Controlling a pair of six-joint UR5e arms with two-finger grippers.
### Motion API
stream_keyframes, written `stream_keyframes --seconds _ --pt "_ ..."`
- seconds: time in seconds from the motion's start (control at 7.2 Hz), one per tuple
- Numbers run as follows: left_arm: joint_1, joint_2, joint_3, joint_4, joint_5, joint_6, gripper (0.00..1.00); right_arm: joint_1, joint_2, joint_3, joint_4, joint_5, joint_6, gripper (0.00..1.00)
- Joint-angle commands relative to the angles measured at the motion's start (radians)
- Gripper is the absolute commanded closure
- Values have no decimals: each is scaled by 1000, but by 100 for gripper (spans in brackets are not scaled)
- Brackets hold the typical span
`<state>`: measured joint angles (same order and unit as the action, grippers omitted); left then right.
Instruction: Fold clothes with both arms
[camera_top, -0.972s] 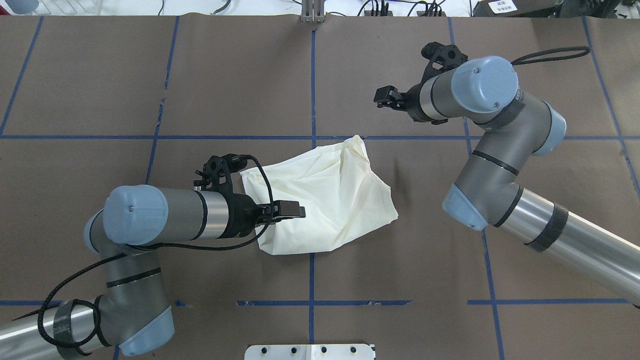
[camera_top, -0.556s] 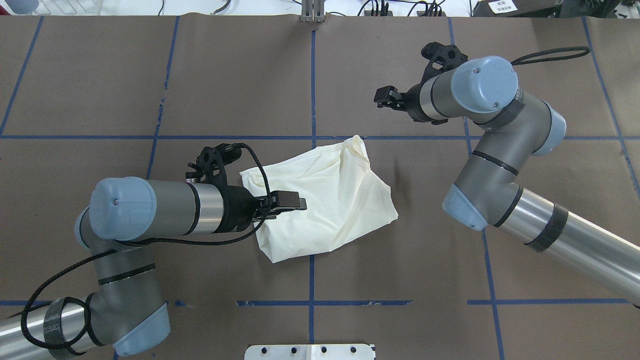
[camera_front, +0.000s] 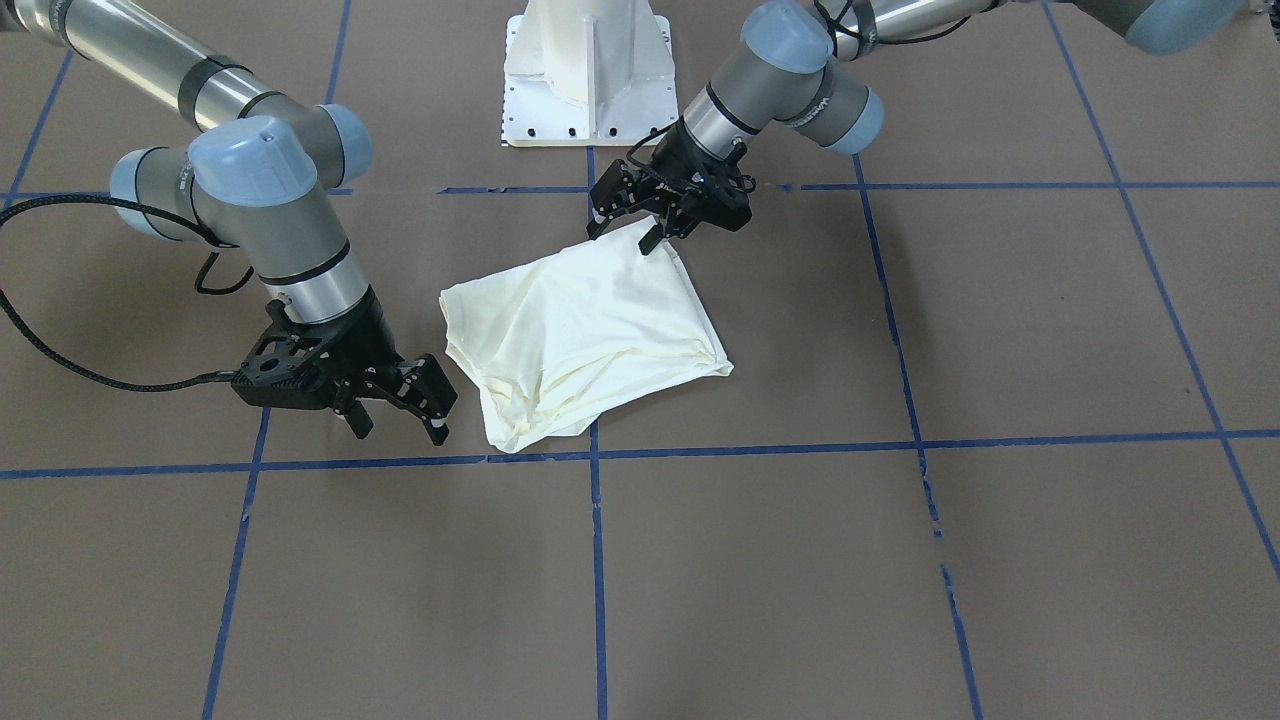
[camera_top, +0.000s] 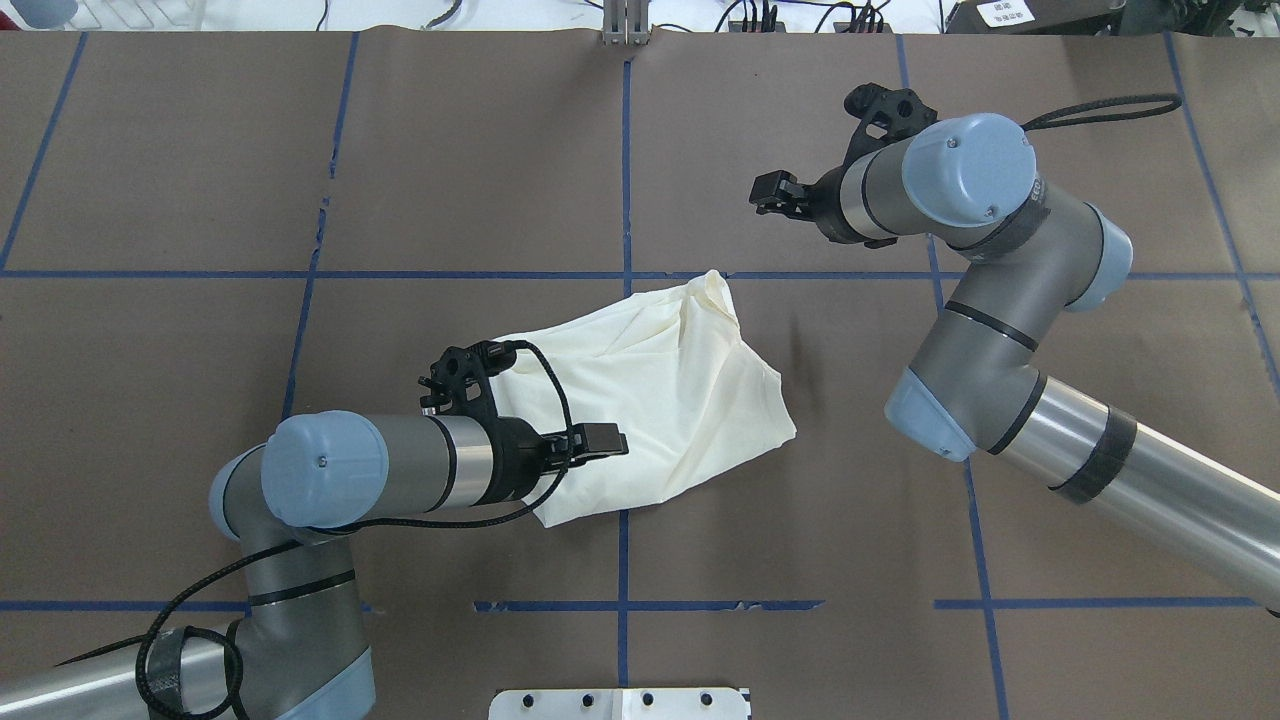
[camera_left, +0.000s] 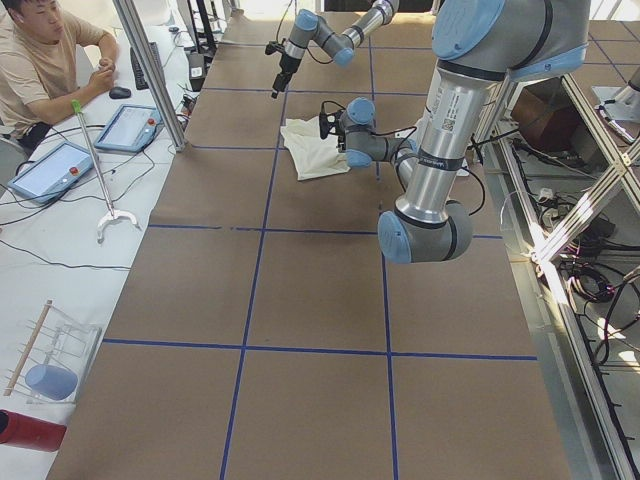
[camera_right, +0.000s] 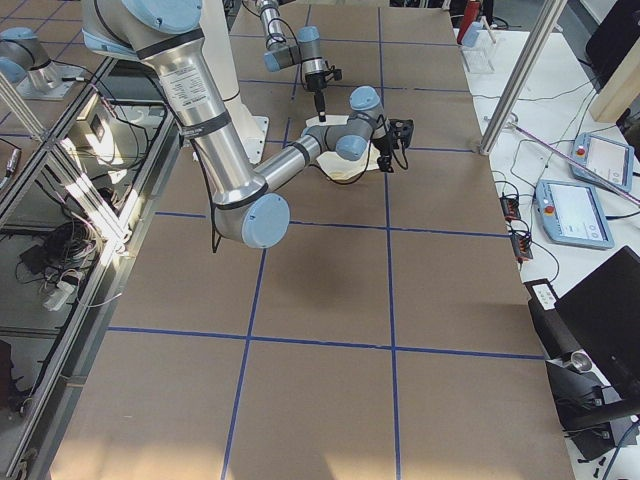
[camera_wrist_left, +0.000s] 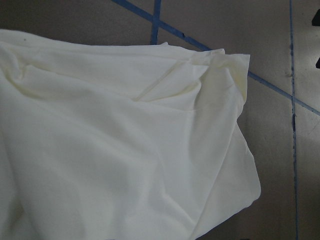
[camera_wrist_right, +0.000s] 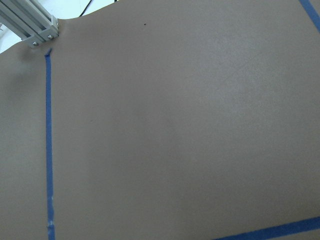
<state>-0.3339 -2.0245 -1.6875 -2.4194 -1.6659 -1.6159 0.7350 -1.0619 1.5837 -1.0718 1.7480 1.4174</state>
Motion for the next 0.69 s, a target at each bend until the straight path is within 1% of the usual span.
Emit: stream_keyframes --seconds 0.0,0.14,0.42,0.56 --pt "29 3 31 -3 9 2 13 1 -4 1 0 -1 0 0" --pt "32 1 72 -4 9 5 13 1 -6 1 1 -1 0 0" --pt "32 6 77 -30 8 8 13 0 -6 1 1 1 0 0" --pt "30 1 57 -29 5 13 13 0 -6 -1 0 1 0 0"
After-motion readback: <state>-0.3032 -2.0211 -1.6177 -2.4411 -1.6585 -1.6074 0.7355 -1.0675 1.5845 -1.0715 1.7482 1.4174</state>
